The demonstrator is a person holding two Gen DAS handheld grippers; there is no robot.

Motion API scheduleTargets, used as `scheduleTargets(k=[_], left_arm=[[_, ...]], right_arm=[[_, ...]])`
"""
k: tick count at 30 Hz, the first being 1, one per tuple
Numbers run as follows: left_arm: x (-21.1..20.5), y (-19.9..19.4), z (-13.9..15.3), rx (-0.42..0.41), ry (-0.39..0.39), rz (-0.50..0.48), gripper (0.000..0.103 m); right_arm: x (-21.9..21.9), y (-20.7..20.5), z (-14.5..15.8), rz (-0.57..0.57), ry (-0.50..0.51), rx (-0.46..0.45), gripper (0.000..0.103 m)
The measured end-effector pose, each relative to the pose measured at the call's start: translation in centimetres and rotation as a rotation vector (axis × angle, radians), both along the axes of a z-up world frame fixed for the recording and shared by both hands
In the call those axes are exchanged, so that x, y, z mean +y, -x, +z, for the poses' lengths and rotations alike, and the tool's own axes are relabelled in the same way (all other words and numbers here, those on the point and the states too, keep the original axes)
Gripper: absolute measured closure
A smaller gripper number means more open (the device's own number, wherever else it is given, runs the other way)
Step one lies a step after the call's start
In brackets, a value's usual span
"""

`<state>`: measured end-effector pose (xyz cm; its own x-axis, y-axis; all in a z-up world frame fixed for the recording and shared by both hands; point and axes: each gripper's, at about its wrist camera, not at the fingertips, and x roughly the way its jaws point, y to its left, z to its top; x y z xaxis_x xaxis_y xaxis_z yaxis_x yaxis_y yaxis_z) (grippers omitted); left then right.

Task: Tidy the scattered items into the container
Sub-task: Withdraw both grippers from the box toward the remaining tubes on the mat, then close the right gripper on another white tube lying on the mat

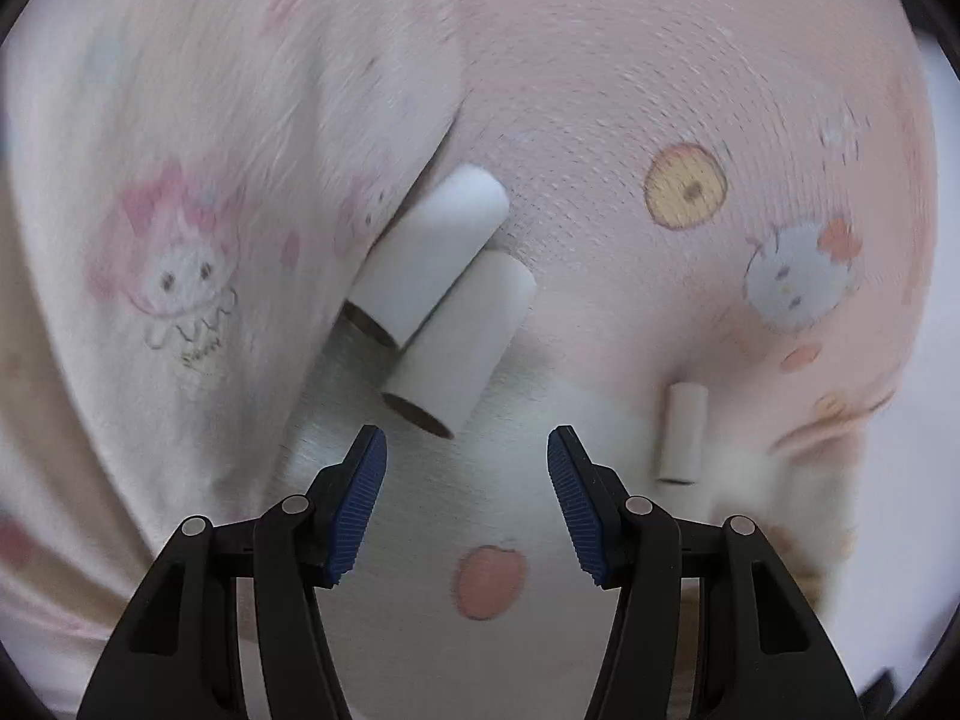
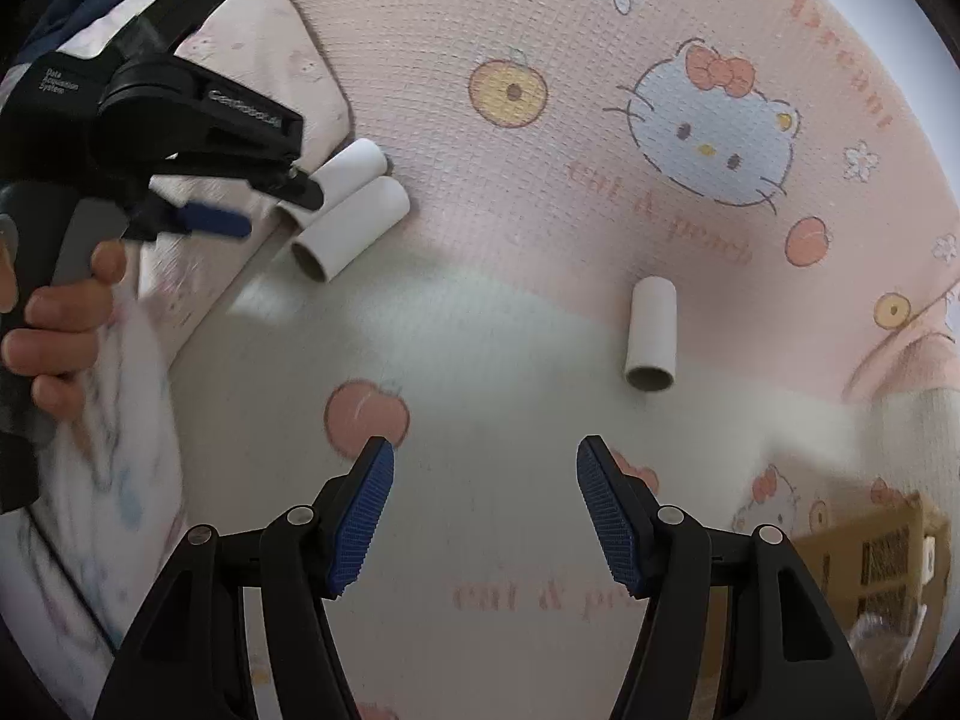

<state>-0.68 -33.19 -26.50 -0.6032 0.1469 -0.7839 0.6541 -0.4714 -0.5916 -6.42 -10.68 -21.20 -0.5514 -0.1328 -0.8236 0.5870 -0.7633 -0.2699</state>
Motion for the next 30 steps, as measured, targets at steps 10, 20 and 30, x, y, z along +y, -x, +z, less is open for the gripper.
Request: scheduleTargets(k=[10,20,30], left_arm=[[-1.0,1.9,-0.6,-0.014,0.016,0.034,0.043],[-2.0,2.8,-2.8,-0.053,-0.086,0.061,0.05],[-2.3,4.1,-3.4,-0.061,-0.083,0.058,0.057]], right_arm=[[-3.8,4.7,-1.0,0.004,0.065,-0.097,0.042],[-4.9,9.0,-3.1,-0.076,0.265,-0.304,0.042],[-7.5,11.5,-4.1,-0.077,0.364,-0.397,0.042]])
